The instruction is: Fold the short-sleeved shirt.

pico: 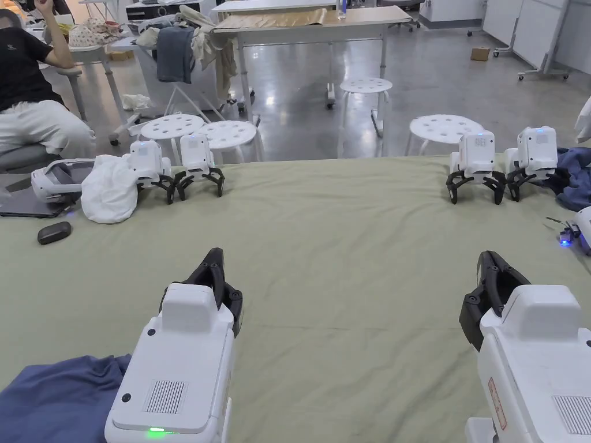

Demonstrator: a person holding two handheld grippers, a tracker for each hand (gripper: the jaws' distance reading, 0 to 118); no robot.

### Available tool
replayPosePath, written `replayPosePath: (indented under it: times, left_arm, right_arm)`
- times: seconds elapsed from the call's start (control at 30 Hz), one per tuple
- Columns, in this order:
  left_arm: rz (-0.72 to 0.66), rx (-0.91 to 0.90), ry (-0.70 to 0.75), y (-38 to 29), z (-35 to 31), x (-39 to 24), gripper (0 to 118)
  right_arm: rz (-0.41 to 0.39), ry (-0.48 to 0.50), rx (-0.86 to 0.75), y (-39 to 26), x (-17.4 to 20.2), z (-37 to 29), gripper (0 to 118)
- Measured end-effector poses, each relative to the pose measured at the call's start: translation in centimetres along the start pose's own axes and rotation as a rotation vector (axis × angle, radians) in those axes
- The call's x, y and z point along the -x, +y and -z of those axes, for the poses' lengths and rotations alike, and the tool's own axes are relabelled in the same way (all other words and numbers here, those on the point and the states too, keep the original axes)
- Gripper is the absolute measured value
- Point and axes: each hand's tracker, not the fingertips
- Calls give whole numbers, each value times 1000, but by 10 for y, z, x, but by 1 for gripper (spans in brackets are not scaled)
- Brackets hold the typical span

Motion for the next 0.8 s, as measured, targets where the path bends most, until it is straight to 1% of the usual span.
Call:
replayPosePath:
  times: [0.2, 0.3, 0.73, 0.8]
  left_arm:
    - [18, 9, -4, -1, 1, -2, 0]
    - [1, 11, -5, -1, 2, -1, 0]
    - [10, 7, 3, -2, 2, 1, 0]
    - [8, 5, 2, -3, 1, 1, 2]
  right_arm:
    - [-4, 0, -2, 0, 0, 0, 4]
    - [-8, -2, -3, 0, 0, 0, 4]
    - [-16, -2, 3, -2, 0, 0, 5]
    - [-15, -2, 4, -2, 0, 0, 5]
